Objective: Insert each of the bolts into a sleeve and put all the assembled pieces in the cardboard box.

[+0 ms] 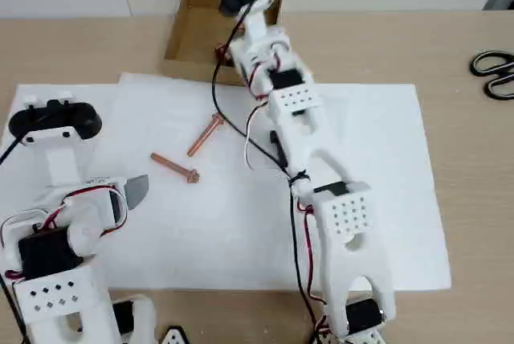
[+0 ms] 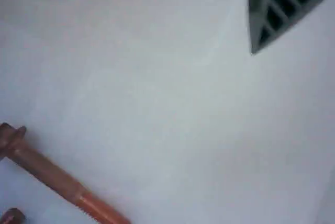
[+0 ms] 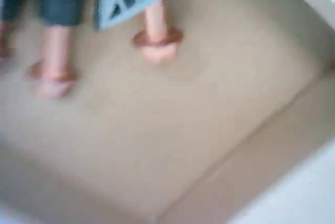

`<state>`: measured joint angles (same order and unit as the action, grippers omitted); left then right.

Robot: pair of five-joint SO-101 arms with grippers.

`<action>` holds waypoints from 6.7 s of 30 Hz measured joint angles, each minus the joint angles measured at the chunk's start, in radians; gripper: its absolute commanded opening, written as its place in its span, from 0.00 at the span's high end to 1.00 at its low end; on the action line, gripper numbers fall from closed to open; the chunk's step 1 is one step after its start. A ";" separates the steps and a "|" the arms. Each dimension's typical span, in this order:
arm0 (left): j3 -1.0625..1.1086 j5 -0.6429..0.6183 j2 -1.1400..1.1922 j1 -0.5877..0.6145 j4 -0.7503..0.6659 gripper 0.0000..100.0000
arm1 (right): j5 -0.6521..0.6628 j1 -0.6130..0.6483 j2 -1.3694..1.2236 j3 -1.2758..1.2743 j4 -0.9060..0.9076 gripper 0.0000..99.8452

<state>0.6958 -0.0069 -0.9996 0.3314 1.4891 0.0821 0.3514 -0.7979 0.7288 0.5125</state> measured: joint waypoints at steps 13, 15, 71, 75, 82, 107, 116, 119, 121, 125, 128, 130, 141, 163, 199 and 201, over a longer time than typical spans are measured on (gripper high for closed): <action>0.000 0.000 0.000 0.000 0.000 0.69 | 0.000 -0.078 0.356 0.009 0.629 0.90; 0.000 0.000 0.000 0.000 0.000 0.69 | 0.000 -0.078 0.361 0.009 0.724 0.90; 0.000 0.000 0.000 0.000 0.011 0.69 | -0.141 -0.023 0.017 0.035 1.158 1.00; -0.041 0.002 0.018 0.000 0.068 0.69 | -0.141 -0.023 0.158 0.017 1.158 1.00; -0.247 0.091 0.308 -0.008 0.101 0.69 | -0.115 -0.025 0.416 -0.126 1.160 1.00; -1.617 0.325 1.915 -0.350 0.124 0.79 | 0.072 -0.189 0.554 -0.224 1.165 1.00; -2.008 0.325 2.180 -0.388 0.233 0.80 | 0.072 -0.190 0.554 -0.224 1.165 1.00; -2.036 0.327 2.196 -0.388 0.239 0.82 | 0.072 -0.190 0.554 -0.224 1.165 1.00; -2.039 0.319 2.196 -0.390 0.245 0.86 | 0.072 -0.190 0.554 -0.224 1.165 1.00; -2.039 0.278 2.197 -0.410 0.247 0.98 | 0.072 -0.190 0.554 -0.224 1.165 1.00; -2.039 0.278 2.199 -0.422 0.250 0.99 | 0.072 -0.190 0.554 -0.224 1.165 1.00; -2.039 0.272 2.199 -0.419 0.249 0.99 | 0.072 -0.190 0.554 -0.224 1.165 1.00; -2.038 0.135 2.030 -0.416 0.249 0.99 | 0.072 -0.190 0.554 -0.224 1.165 1.00; -1.289 0.028 0.928 -0.560 0.247 0.99 | 0.072 -0.189 1.511 -0.802 1.115 1.00; -0.520 -0.496 0.629 -0.815 -0.278 0.99 | -0.126 0.034 2.584 -2.130 0.486 1.00; -0.512 -0.517 0.629 -0.815 -0.318 0.99 | -0.126 0.035 2.584 -2.130 0.486 1.00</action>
<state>0.1834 -0.5240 -0.3705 -0.4833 1.1715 -0.0437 0.3867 1.7860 -1.4009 0.9989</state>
